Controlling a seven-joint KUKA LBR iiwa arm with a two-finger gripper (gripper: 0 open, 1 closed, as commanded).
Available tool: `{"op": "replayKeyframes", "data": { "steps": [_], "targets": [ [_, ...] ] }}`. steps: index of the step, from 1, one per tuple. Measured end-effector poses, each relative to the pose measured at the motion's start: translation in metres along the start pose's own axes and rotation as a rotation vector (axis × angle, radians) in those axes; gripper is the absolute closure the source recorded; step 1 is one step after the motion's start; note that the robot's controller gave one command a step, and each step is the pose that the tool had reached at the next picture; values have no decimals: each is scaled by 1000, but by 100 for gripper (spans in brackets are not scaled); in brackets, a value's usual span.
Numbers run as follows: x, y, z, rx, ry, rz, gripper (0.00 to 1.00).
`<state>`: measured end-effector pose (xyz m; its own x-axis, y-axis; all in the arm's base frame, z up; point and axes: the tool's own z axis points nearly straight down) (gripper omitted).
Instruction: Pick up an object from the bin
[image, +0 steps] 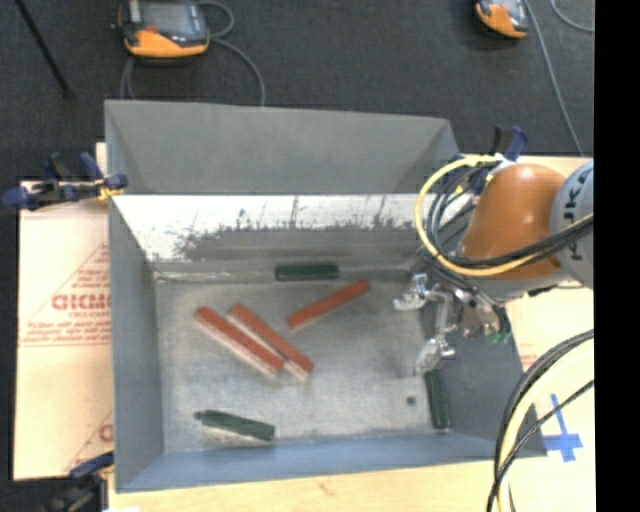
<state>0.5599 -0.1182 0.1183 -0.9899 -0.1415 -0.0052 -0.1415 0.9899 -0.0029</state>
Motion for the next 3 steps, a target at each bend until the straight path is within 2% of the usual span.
{"op": "replayKeyframes", "data": {
  "steps": [1,2,3],
  "targets": [
    [-85,32,-1,-2,-6,23,0],
    [-85,45,6,-1,1,-41,0],
    [-110,78,38,8,-14,-81,0]
  ]
}}
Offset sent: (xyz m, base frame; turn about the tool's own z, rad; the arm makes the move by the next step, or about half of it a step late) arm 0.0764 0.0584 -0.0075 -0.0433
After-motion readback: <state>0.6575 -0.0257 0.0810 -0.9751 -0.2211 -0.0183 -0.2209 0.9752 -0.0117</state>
